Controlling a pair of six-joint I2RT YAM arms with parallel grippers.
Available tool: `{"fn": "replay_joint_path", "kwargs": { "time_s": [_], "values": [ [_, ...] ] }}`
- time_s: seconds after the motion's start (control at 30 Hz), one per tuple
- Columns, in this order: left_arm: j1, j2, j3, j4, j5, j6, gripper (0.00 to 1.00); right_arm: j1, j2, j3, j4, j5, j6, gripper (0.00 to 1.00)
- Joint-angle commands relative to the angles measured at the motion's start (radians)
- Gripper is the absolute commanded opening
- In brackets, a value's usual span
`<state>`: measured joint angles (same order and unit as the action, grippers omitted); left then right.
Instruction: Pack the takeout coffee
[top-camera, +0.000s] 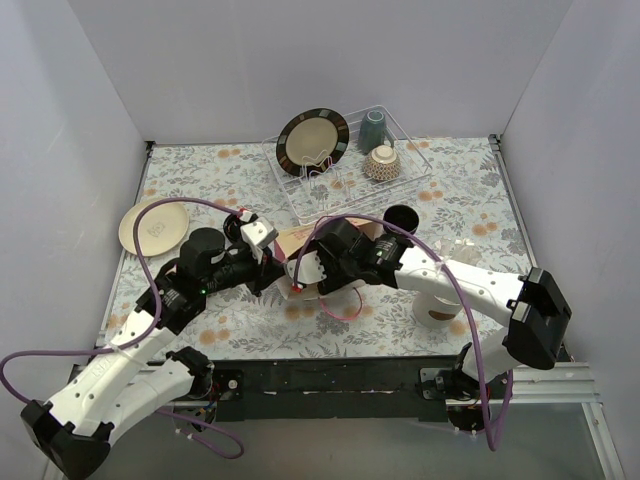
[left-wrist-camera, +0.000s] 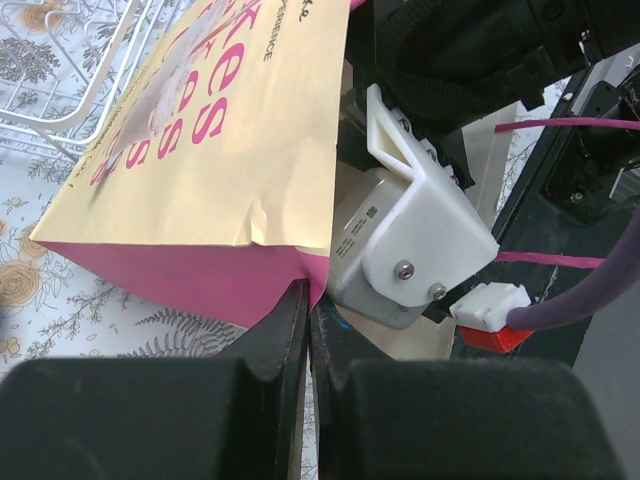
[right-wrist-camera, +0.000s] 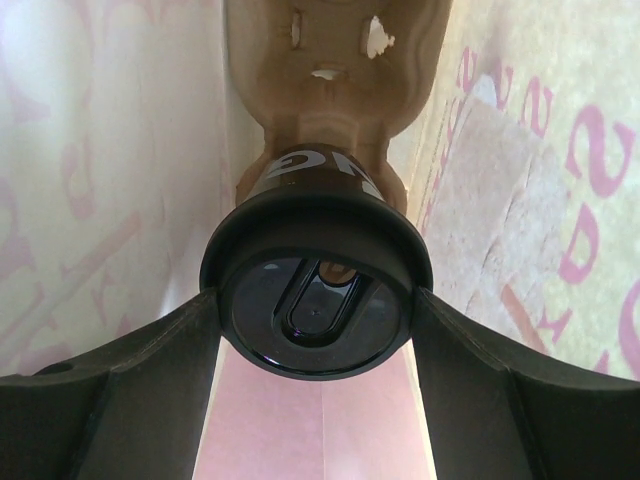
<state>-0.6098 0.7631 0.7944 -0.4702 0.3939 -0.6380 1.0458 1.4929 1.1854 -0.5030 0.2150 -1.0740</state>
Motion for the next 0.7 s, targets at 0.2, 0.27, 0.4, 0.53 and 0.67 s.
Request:
{"fn": "replay_joint_path", "kwargs": {
  "time_s": [0.2,0.27,0.4,0.53,0.67],
  "values": [
    [0.002,0.027,0.023,-0.013,0.014,0.023,0.0,-0.035,-0.026,0.002,0.093,0.049,-0.003,0.4],
    [0.002,0.033,0.026,-0.008,0.016,0.02,0.0,-0.046,-0.025,-0.001,0.11,0.043,-0.001,0.4],
    [0.002,0.045,0.038,0.001,0.034,-0.012,0.0,-0.056,-0.023,-0.018,0.144,0.017,-0.021,0.4],
    [0.002,0.041,0.04,0.005,0.046,-0.022,0.0,-0.064,-0.034,-0.044,0.161,0.009,-0.049,0.4],
    [0.002,0.038,0.029,-0.013,0.046,-0.015,0.0,-0.07,-0.028,-0.052,0.161,-0.002,-0.076,0.4]
  ]
}}
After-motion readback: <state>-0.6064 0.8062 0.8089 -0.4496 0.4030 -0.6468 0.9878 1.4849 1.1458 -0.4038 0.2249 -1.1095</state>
